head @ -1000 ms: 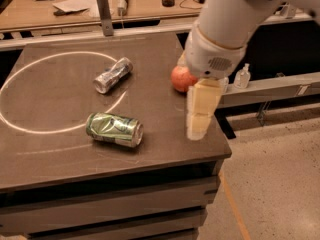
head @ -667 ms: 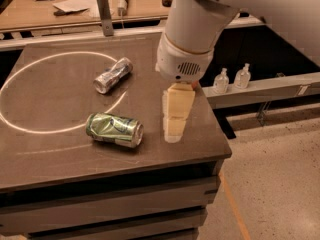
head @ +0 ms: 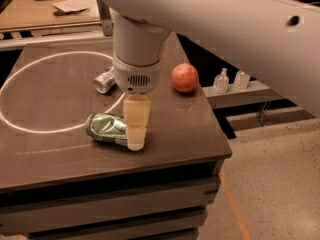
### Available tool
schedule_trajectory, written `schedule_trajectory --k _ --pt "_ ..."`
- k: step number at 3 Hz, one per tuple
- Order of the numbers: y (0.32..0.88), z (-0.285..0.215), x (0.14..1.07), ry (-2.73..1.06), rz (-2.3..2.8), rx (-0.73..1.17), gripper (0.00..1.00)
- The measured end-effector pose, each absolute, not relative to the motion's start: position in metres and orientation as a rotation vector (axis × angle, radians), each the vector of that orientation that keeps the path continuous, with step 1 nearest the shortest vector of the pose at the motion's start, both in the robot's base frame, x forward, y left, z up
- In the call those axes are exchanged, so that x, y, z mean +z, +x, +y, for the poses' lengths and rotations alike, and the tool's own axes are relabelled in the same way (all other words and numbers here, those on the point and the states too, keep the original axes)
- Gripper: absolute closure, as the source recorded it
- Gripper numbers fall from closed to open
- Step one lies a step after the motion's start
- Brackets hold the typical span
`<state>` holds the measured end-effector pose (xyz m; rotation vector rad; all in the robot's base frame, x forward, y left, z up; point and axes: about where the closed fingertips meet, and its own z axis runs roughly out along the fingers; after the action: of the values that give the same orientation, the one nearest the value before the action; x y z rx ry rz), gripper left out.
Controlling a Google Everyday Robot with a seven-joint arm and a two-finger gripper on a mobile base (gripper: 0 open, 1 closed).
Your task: Place green can upright
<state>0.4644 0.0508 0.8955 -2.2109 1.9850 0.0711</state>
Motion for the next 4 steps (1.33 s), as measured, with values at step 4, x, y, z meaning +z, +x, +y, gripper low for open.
schedule_trajectory --k 4 --pt "0.464 0.119 0.849 -2.049 2.24 -0.067 0.0"
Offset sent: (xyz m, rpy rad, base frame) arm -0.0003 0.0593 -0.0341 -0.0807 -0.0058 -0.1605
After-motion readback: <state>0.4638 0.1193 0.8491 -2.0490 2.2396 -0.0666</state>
